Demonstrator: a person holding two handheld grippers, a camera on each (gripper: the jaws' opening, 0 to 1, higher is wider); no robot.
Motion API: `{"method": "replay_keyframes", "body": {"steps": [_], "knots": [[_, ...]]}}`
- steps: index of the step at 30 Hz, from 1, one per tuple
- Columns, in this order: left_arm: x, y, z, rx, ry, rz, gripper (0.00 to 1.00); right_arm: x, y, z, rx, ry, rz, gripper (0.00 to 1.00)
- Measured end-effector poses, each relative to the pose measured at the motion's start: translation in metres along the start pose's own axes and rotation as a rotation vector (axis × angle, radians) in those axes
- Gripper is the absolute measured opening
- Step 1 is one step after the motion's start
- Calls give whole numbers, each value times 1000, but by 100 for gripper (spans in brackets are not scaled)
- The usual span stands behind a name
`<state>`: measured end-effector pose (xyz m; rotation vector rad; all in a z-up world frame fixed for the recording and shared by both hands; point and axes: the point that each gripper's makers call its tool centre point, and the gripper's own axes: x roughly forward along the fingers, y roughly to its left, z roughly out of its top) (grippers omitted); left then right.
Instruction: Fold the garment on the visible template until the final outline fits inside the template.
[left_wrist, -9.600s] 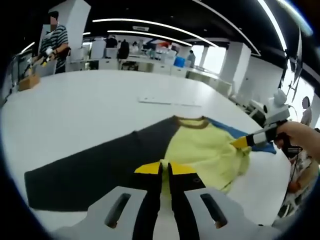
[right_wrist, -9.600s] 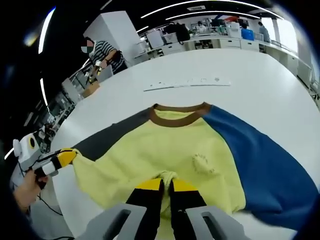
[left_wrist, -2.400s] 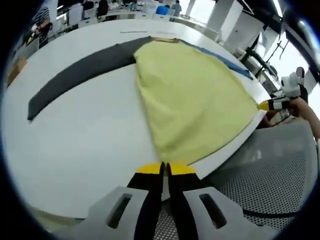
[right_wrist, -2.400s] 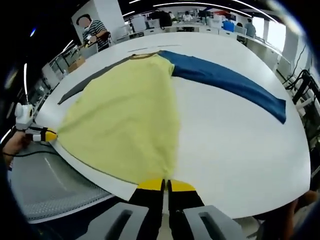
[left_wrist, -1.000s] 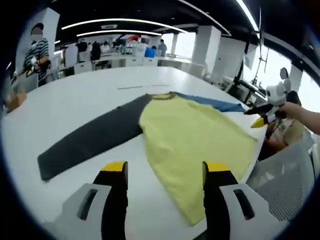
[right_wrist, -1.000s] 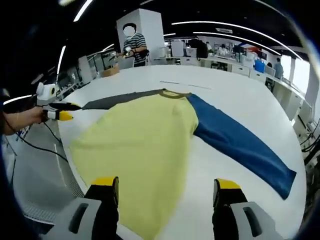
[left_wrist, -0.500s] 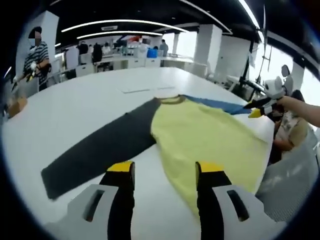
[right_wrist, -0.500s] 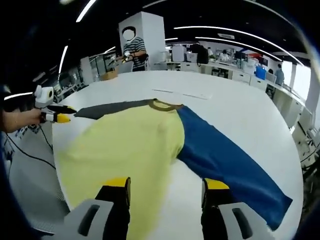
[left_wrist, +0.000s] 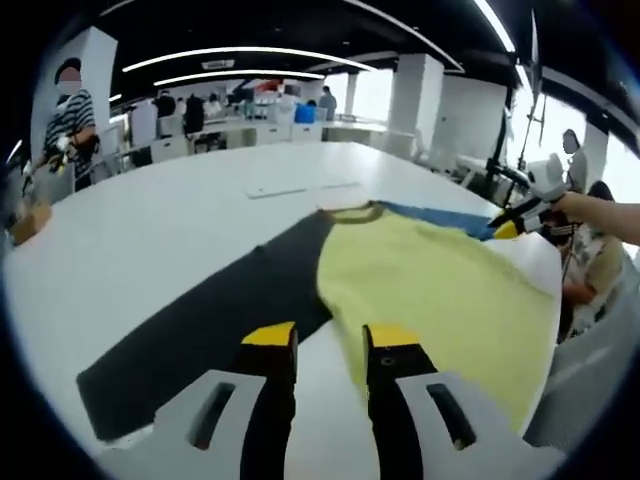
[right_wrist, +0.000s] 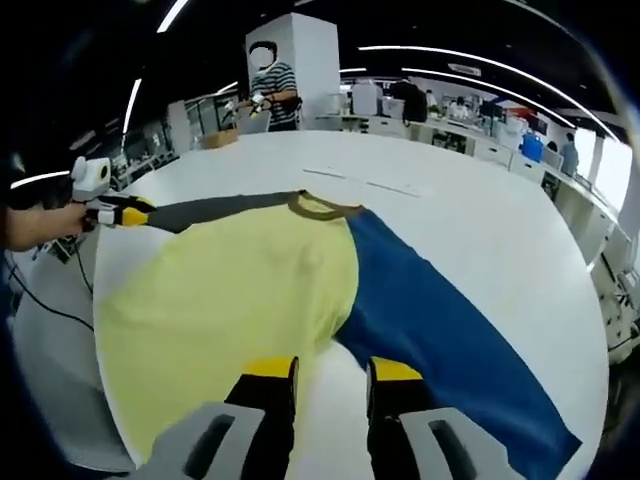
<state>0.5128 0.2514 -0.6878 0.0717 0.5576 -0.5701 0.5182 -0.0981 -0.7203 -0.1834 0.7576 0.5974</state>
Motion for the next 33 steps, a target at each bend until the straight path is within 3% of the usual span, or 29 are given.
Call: {"method": "replay_keyframes", "body": {"steps": [10,12,15,19,25,33], "knots": [[30,2,-11,42,52,-33,11,25,-9,-4,-60,55,10,9],[33,5,-13,71,67,-15,10,27,-9,-4,-61,57,12,8],[41,7,-14,128,71,-3,9,32,-10,-4,-83,63,17,9],[53,7,-18,124,79,-20,7,36,-10,-9,-158,96,14,10],[65,5,-23,171,100,-42,5,41,-12,-8,-164,90,15,8],[68,8,-27,224,116,-42,6,46,-5,-4,-229,78,32,8]]}}
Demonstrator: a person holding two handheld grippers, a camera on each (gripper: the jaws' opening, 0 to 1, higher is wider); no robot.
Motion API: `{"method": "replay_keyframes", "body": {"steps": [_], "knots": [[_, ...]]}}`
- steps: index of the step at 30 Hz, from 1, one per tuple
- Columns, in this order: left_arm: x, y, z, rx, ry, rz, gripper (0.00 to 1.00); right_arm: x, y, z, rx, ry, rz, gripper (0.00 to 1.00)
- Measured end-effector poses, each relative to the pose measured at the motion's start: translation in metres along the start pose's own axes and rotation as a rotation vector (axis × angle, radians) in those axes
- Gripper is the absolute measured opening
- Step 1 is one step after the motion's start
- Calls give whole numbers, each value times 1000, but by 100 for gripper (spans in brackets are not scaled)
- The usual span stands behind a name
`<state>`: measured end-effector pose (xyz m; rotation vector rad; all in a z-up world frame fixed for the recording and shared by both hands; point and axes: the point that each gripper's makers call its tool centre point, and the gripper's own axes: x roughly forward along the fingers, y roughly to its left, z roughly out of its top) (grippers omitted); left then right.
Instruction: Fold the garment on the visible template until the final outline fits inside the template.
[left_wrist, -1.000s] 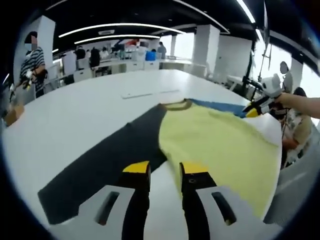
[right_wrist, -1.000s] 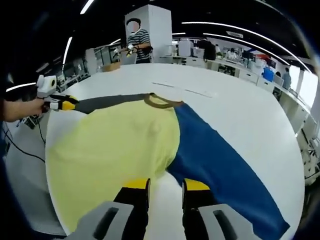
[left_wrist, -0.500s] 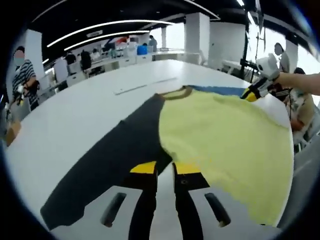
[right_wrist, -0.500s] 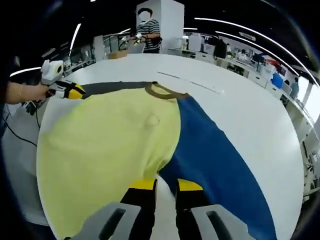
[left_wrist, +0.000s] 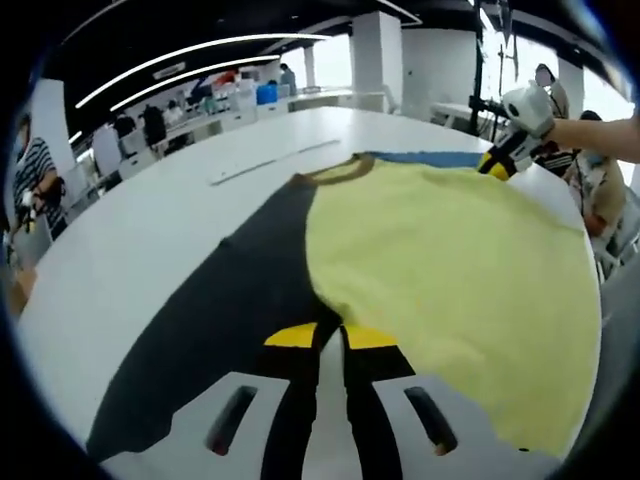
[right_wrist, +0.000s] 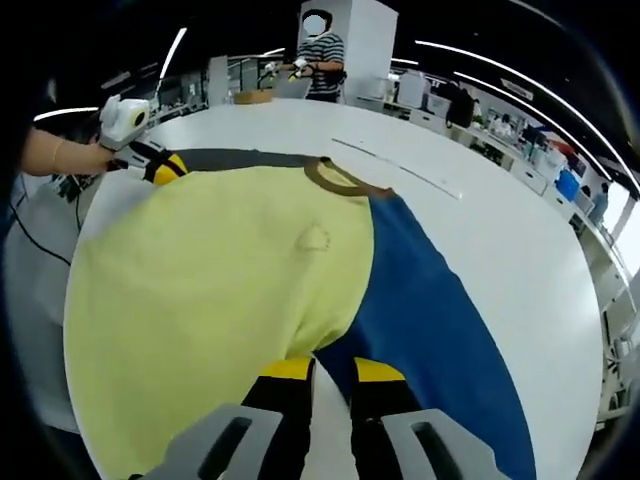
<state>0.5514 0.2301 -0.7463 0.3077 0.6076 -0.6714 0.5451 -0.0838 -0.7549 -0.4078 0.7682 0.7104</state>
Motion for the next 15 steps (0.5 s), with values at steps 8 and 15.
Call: {"method": "replay_keyframes", "body": {"steps": [8,15], "knots": [[7,0,2,24,1,8,5,4,1,6,-10,-16,-10,3],[9,1,3,47,-3,6,0,3,-1,5,-25,-15,-26,0]]}}
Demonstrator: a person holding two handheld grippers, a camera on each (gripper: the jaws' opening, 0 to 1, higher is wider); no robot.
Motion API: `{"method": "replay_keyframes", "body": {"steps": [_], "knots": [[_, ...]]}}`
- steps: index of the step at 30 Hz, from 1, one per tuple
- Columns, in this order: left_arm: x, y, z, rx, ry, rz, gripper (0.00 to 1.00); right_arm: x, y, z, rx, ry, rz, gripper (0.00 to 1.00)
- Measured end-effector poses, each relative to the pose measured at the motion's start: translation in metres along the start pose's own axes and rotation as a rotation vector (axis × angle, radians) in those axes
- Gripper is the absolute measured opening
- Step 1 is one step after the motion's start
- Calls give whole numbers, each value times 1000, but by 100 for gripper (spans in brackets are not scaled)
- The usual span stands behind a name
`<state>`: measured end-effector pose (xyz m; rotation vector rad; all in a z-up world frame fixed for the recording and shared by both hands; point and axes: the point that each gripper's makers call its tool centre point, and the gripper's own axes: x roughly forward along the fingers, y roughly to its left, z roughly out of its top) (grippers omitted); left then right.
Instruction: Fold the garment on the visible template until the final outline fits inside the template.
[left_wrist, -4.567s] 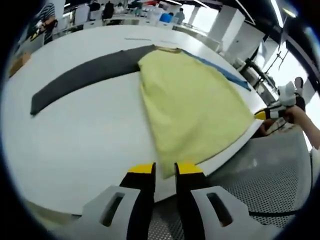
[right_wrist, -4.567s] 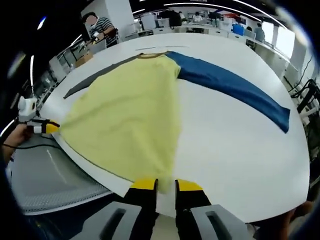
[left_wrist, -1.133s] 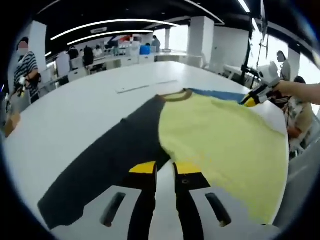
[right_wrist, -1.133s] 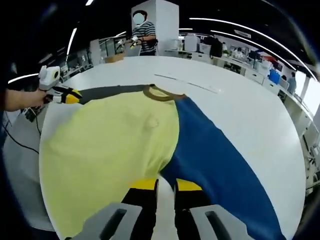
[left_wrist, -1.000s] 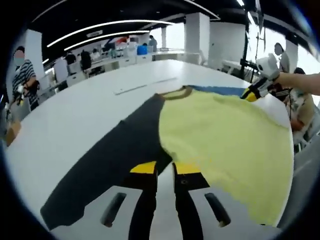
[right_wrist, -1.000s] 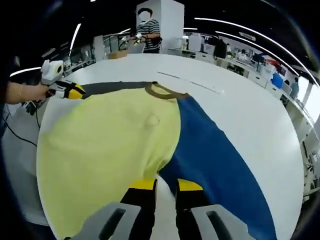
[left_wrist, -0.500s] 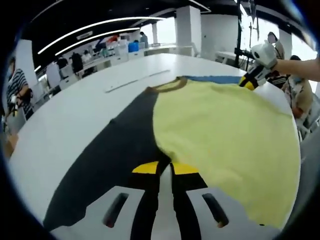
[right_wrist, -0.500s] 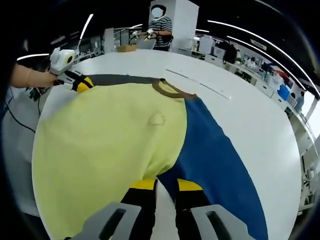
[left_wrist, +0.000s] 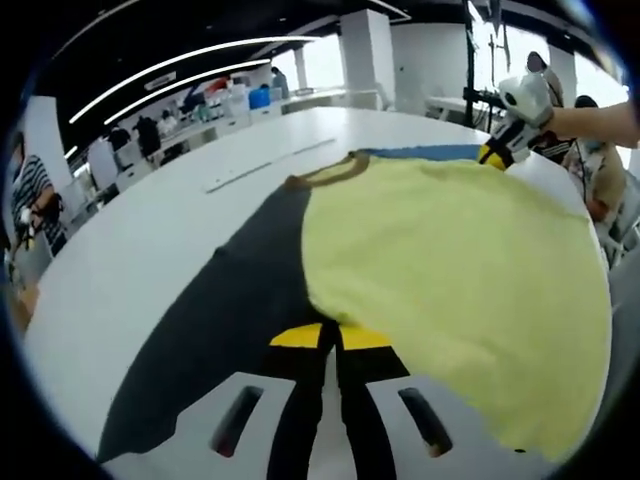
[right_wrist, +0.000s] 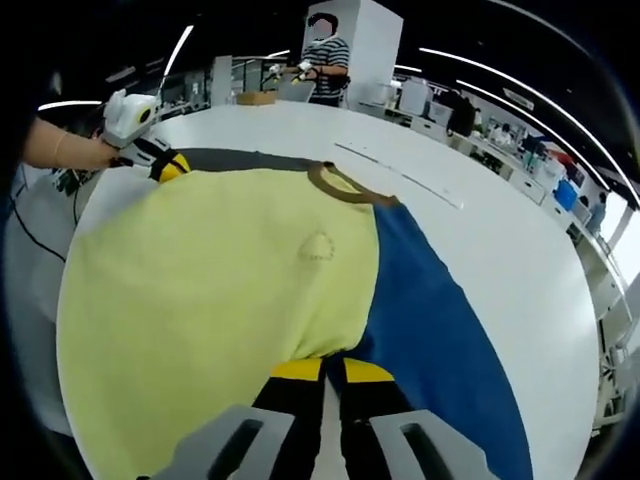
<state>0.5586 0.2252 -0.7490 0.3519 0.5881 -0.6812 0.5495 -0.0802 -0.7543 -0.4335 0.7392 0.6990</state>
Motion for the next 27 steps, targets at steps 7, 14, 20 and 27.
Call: {"method": "replay_keyframes", "body": {"steps": [7,14,20,27], "knots": [[-8,6,2,-13,-12,11,0,-8,-6,4,8,-17,-27,0],[-17,15,9,-20,-26,35,0,-14,-16,5,33,-20,-67,0],[-19,16,11,-30,-29,43,0,-21,-28,3,100,-27,-96,0],[-18,20,12,-43,-30,57,0,-24,-35,1,144,-27,-123,0]]}}
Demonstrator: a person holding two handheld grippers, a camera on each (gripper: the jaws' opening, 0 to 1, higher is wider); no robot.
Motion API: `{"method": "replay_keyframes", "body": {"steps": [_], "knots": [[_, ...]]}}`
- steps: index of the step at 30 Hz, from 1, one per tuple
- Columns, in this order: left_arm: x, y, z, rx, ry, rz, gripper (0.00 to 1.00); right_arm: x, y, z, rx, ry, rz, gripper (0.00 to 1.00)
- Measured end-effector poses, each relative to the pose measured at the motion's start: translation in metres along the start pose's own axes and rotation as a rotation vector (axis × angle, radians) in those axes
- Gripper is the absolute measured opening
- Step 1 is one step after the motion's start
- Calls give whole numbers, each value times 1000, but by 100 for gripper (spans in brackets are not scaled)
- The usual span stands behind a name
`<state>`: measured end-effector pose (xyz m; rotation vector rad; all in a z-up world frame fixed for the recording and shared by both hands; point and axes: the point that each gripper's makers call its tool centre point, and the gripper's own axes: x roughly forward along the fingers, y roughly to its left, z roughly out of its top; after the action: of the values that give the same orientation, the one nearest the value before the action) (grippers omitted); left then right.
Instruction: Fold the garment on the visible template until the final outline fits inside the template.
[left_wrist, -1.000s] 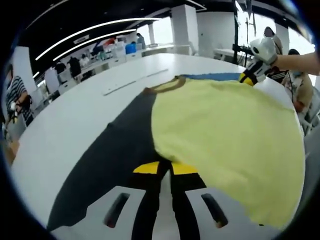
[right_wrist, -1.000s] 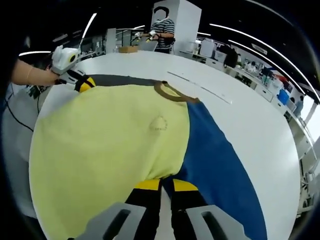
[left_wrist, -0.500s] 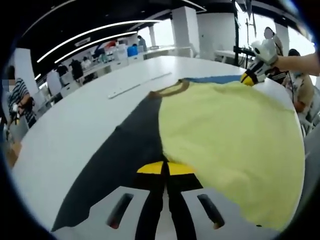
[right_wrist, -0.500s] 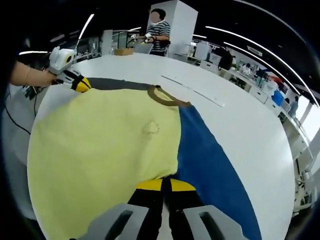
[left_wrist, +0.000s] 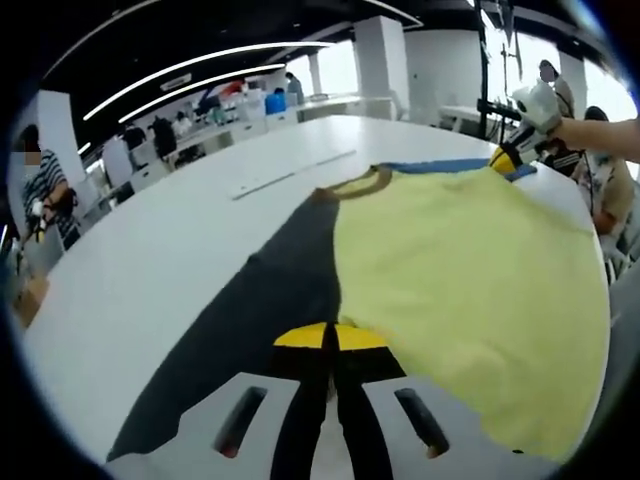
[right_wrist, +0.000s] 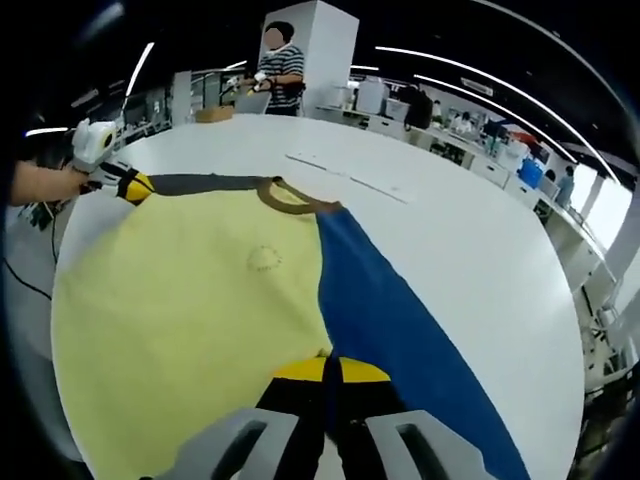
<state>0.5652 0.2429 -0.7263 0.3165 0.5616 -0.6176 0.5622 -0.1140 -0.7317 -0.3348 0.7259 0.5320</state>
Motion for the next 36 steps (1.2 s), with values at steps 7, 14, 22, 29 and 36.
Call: {"method": "replay_keyframes", "body": {"steps": [7,14,22,29,36], "knots": [[-2,1,0,11,7,-7,0,3,1,-3,7,16,-5,0],[-3,4,3,-6,-3,-9,0,4,-1,-3,17,16,-4,0],[-5,0,7,-21,-16,-15,0,1,1,-2,102,1,20,0],[-15,7,11,-42,-29,21,13,-10,6,4,159,-26,22,19],[-26,8,15,-88,-50,40,34,-22,7,3,209,-22,16,42]]}}
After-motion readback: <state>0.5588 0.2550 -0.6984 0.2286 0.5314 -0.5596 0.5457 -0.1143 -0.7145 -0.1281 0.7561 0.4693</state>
